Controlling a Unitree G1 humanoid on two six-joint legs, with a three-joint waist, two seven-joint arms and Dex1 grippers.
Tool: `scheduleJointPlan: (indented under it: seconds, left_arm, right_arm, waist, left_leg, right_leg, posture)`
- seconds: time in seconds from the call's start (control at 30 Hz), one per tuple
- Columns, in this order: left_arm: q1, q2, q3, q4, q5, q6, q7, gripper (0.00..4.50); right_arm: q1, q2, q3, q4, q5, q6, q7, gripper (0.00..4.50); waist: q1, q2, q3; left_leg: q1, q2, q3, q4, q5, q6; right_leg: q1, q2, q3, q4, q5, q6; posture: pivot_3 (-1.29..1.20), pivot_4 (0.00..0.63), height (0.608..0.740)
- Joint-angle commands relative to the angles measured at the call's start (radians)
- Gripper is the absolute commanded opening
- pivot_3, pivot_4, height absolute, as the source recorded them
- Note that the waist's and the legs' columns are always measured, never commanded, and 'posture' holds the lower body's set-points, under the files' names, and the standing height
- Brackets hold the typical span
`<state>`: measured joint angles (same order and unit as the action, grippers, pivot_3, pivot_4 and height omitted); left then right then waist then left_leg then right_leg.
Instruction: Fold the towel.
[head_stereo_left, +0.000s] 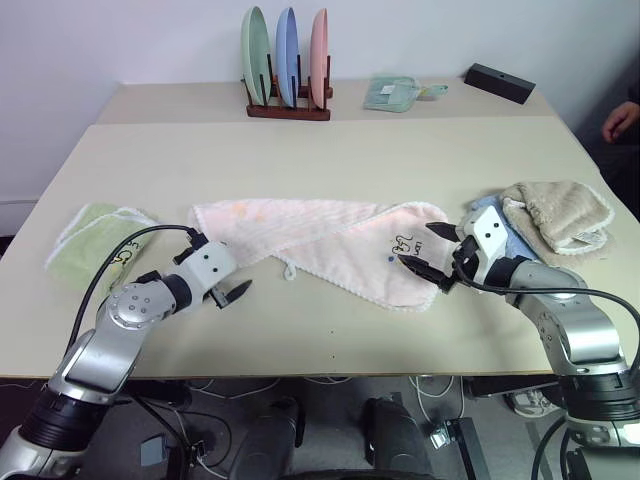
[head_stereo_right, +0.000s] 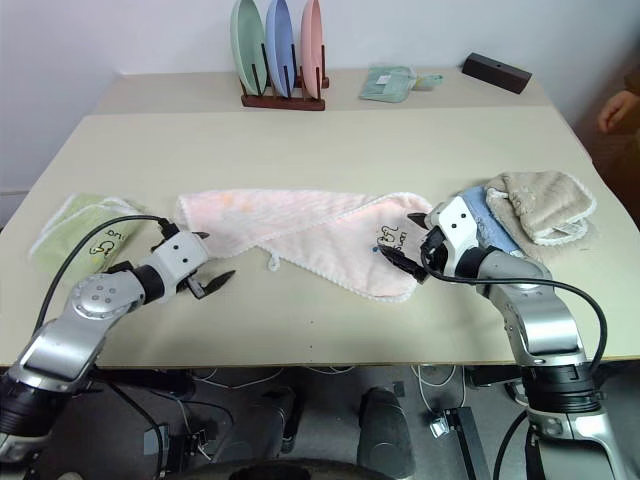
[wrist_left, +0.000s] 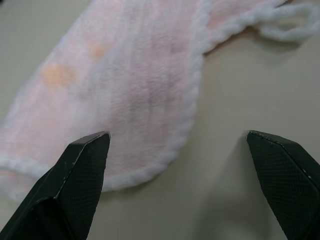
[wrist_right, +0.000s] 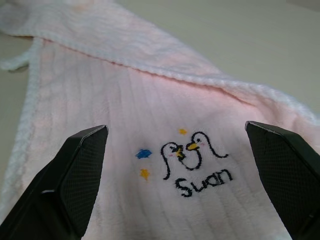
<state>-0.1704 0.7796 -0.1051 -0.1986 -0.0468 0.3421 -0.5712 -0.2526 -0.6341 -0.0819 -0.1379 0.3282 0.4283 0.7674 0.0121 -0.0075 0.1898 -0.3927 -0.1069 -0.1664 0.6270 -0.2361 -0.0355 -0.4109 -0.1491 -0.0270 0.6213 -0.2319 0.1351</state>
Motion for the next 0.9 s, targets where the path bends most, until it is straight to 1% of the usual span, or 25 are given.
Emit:
scheduleJointPlan:
  seconds: [0.03,0.1,0.13,0.17,0.4,0.57,0.67,0.8,0.9]
  left_arm:
    - [-0.048,-0.021,0.005,0.148,0.045,-0.074,0.003,4.46]
    - [-0.071,-0.027,-0.002,0.192,0.062,-0.098,0.008,4.46]
    - [-0.079,-0.031,-0.002,0.205,0.068,-0.108,0.008,3.94]
    - [-0.085,-0.039,0.003,0.213,0.067,-0.116,0.01,3.69]
    - [-0.105,-0.061,0.005,0.222,0.088,-0.14,-0.004,0.08]
    - [-0.056,-0.027,0.065,0.175,0.086,-0.133,-0.005,0.03]
    - [-0.02,-0.01,0.091,0.149,0.084,-0.138,-0.006,0.03]
    - [0.045,0.0,0.176,0.057,0.053,-0.157,0.0,0.03]
    - [0.09,0.005,0.23,-0.021,0.026,-0.131,-0.016,0.03]
  right_arm:
    - [-0.017,0.015,0.002,-0.038,0.003,-0.019,-0.009,4.5]
    - [-0.014,0.018,-0.002,-0.042,0.0,-0.021,-0.018,4.5]
    - [-0.012,0.019,-0.006,-0.045,0.001,-0.02,-0.021,4.5]
    - [-0.01,0.018,-0.008,-0.048,0.001,-0.019,-0.023,4.5]
    - [0.009,0.002,-0.013,-0.063,-0.009,-0.027,-0.024,4.5]
    - [-0.06,-0.061,0.024,0.014,-0.11,-0.114,-0.011,4.5]
    - [-0.095,-0.078,0.043,0.067,-0.145,-0.168,0.01,4.5]
    - [-0.19,-0.1,0.083,0.213,-0.207,-0.285,0.059,4.5]
    - [-0.24,-0.122,0.126,0.32,-0.275,-0.393,0.082,4.5]
  waist:
    - [0.0,0.0,0.0]
    - [0.0,0.0,0.0]
    - [0.0,0.0,0.0]
    - [-0.002,0.0,0.0]
    - [-0.002,0.0,0.0]
    - [-0.007,0.0,0.0]
    - [-0.01,0.0,0.0]
    - [-0.013,0.0,0.0]
    - [-0.014,0.0,0.0]
  left_leg:
    - [0.0,0.0,0.0,0.0,0.0,0.0]
    - [0.001,0.0,0.0,0.0,0.0,0.0]
    - [0.001,0.0,0.0,0.0,0.0,0.0]
    - [0.001,0.0,0.0,0.0,0.0,0.0]
    - [0.0,0.0,0.0,0.0,0.0,0.0]
    - [0.0,0.0,0.0,0.0,0.0,0.0]
    - [0.0,0.0,0.001,0.0,0.0,0.0]
    - [0.0,0.0,0.001,0.0,0.0,0.0]
    - [0.0,-0.001,0.0,0.0,0.0,0.0]
  right_leg:
    - [0.0,0.0,0.0,0.0,0.0,0.0]
    - [0.001,0.0,0.0,0.0,0.0,0.0]
    - [0.001,0.0,0.0,0.0,0.0,0.0]
    - [0.001,0.0,0.0,0.0,0.0,0.0]
    - [0.001,0.0,0.0,0.0,0.0,0.0]
    - [0.0,0.0,0.0,0.0,0.0,0.0]
    - [0.0,0.0,0.0,0.0,0.0,0.0]
    - [0.0,-0.001,0.0,0.0,0.0,0.0]
    - [0.0,-0.001,0.0,0.0,0.0,0.0]
  posture:
    - [0.0,0.15,0.737]
    - [0.0,0.15,0.737]
    - [0.0,0.15,0.737]
    - [0.0,0.15,0.737]
    - [0.0,0.15,0.737]
    - [0.0,0.15,0.737]
    - [0.0,0.15,0.737]
    - [0.0,0.15,0.737]
    - [0.0,0.15,0.737]
